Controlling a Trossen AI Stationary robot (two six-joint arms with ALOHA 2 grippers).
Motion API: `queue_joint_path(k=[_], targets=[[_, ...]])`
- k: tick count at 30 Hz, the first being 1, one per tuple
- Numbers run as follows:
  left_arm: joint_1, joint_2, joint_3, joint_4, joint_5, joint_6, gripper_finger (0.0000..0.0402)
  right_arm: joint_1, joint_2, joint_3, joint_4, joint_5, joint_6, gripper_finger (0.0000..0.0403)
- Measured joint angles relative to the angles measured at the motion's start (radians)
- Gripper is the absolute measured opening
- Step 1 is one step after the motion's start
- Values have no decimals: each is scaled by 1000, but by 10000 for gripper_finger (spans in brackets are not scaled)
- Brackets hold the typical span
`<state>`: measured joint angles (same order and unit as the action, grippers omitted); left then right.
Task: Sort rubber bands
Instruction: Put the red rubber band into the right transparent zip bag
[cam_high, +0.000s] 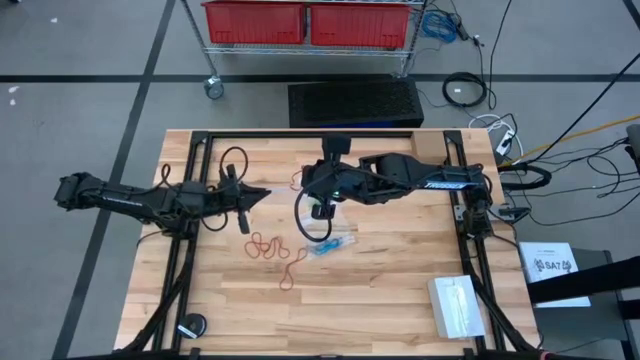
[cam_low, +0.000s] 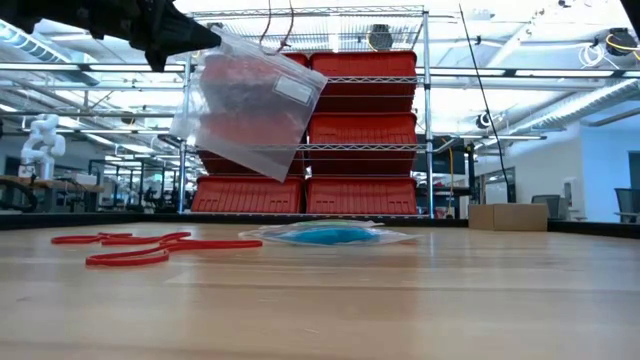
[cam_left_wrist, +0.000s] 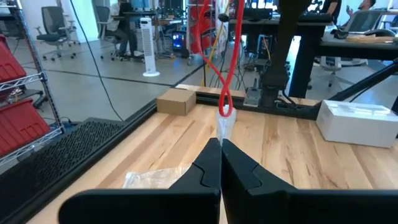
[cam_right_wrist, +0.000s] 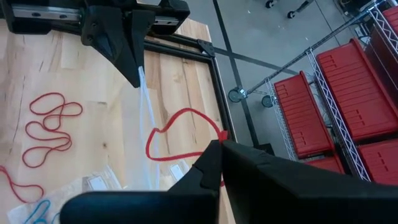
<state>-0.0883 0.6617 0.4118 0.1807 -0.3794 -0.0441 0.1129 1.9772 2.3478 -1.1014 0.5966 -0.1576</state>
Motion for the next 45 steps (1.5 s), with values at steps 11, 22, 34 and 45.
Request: queue_joint_path(k=[11,22,34,45], targets=[[0,0,0,23,0,-1,0,0,9,0,-3,-70,31,0],[0,0,0,29,0,-1,0,-10,58,-26,-2,-193,67,0],[0,0,0,28,32,1,0,-75,118,-26,20,-294,67,0],[0,0,0,28,35,1,0,-88,141,-24,32,-342,60,0]])
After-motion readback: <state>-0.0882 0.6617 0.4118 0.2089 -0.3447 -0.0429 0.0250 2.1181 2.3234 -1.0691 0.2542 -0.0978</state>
